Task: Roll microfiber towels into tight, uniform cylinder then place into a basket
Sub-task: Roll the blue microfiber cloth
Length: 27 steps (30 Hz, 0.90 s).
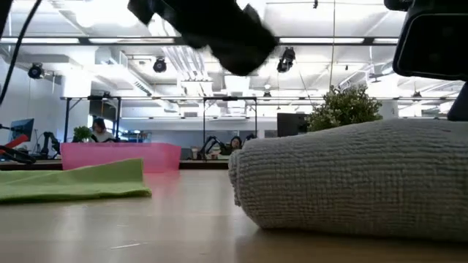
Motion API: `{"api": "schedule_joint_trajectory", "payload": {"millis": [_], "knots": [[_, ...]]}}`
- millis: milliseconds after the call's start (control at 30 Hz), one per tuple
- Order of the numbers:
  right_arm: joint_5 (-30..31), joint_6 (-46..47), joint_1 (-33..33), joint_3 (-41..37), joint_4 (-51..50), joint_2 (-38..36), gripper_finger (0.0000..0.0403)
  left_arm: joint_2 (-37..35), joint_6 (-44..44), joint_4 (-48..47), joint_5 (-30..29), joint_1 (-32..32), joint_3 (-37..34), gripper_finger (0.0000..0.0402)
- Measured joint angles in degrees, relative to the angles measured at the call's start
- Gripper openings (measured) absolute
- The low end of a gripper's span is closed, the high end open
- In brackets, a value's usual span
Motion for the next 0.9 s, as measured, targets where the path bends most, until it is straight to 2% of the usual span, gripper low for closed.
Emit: {"api": "schedule_joint_trajectory", "payload": {"millis": [167,333,467,633,767,900], "knots": [[0.66,1.59,-0.40,-0.08,0.62,0.00,0.0009,-0.89,10.44,-0.23,-2.68,-4.23,-0.06,0.0019],[0.72,2.02,-0.50,-0.14,1.05,0.00,0.0009,1.89,10.97,1.20,-3.34,-4.99,-0.09,0.0038],[0.73,2.79,-0.55,-0.14,1.10,0.00,0.0011,3.42,8.96,3.69,-2.26,-4.99,-0.11,0.0091],[0.74,3.43,-0.66,-0.14,1.17,0.00,0.0011,4.32,9.07,5.86,-0.64,-5.13,-0.07,0.0182],[0.72,3.64,-0.83,-0.14,1.18,0.00,0.0012,5.17,10.47,5.91,-4.44,-6.63,-0.09,0.0238],[0.72,4.14,-0.83,-0.14,1.23,0.00,0.0012,7.62,17.81,5.87,-9.92,-9.05,-0.07,0.0253]]}}
